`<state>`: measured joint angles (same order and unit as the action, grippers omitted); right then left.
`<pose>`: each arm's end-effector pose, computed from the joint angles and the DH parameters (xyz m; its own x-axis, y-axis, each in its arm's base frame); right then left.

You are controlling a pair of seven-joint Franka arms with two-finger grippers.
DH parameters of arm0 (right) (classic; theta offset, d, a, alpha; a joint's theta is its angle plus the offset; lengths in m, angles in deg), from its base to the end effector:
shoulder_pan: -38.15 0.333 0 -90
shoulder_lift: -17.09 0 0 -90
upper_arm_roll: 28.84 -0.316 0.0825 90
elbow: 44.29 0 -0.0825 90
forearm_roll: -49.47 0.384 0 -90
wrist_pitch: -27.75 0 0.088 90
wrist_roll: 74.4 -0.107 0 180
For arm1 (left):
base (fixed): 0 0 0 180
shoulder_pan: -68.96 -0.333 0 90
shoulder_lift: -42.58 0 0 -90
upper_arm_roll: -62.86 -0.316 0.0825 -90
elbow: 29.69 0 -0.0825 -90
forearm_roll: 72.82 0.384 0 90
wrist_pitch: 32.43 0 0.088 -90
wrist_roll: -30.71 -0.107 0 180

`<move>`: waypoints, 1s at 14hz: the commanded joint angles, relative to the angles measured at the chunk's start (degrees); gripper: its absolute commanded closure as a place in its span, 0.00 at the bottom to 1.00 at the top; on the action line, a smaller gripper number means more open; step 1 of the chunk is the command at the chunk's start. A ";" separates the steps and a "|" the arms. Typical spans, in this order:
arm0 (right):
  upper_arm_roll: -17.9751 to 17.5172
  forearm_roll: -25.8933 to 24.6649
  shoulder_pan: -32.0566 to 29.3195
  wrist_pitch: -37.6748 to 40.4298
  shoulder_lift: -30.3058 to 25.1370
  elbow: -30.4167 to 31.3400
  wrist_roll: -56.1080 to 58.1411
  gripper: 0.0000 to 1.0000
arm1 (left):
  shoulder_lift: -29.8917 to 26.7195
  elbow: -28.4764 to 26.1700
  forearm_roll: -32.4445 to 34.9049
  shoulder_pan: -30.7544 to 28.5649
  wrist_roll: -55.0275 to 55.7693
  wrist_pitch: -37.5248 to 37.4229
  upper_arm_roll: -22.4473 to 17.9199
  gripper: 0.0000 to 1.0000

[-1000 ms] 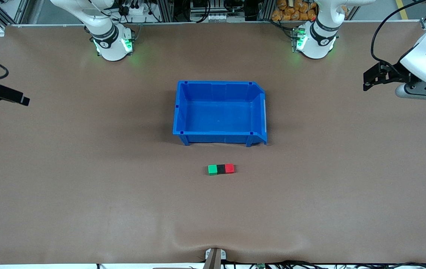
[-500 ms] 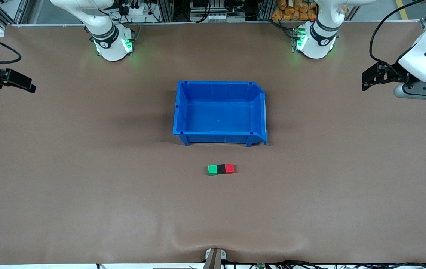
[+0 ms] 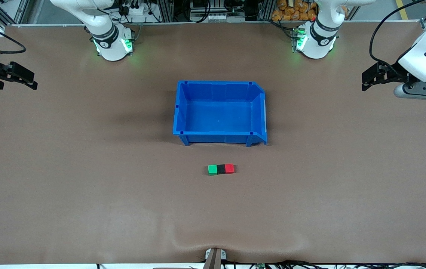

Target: Attach green and red cubes to black cube

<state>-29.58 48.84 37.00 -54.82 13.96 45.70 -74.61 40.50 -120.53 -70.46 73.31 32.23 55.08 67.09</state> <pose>0.5238 -0.0048 0.6432 0.9971 -0.0123 -0.0748 -0.0114 -0.9999 0.0120 0.5333 -0.0766 0.6337 0.9924 -0.1210 -0.0207 -0.1218 -0.9916 -0.0444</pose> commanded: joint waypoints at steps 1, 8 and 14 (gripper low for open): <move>-0.23 -2.52 -0.70 -0.67 -0.40 -1.12 1.45 0.00 | -0.82 -0.31 -0.69 -0.30 0.76 -0.49 0.17 0.00; -0.23 -2.00 -0.87 -1.54 -0.12 -1.48 1.36 0.00 | -0.82 -0.31 -0.69 -0.39 0.76 -0.41 0.17 0.00; -0.23 -1.56 -0.87 -1.98 -0.13 -1.31 1.18 0.00 | -0.73 -0.39 -0.69 -0.48 0.76 -0.40 0.17 0.00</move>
<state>-29.29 47.14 36.82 -56.88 13.97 44.76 -74.07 40.50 -120.53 -70.46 73.24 32.24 55.08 67.06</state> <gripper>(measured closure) 0.000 0.000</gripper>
